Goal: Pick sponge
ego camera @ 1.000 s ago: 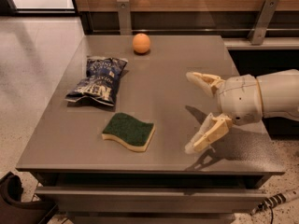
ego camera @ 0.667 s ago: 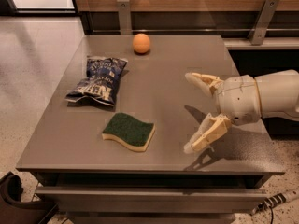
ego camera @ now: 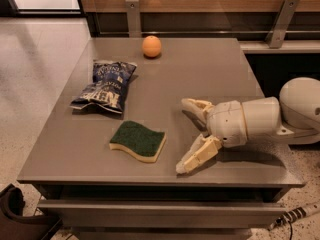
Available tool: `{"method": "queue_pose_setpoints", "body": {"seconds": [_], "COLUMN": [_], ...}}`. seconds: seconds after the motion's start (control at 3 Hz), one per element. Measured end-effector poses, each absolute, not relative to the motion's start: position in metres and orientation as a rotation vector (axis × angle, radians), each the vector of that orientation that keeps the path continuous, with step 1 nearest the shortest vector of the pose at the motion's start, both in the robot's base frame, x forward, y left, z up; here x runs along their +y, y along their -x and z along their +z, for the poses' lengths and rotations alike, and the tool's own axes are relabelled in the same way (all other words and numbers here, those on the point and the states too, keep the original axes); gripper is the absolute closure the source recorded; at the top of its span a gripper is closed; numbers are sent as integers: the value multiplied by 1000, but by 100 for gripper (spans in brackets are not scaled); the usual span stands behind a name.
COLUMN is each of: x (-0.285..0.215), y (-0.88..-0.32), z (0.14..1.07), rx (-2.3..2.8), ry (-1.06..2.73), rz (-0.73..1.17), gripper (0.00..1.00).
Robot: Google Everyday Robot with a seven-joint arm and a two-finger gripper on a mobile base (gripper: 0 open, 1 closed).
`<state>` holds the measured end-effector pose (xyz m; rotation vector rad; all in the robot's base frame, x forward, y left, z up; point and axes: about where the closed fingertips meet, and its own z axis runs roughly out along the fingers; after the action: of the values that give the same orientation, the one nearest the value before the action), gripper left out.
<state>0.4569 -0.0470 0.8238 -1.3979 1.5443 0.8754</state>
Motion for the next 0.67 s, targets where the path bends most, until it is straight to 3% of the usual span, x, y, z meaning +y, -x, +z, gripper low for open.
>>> {"method": "queue_pose_setpoints", "body": {"seconds": [0.67], "x": [-13], "y": [-446], "z": [811], "rx": [1516], "ry": [1406], "rz": [938], "gripper": [0]}}
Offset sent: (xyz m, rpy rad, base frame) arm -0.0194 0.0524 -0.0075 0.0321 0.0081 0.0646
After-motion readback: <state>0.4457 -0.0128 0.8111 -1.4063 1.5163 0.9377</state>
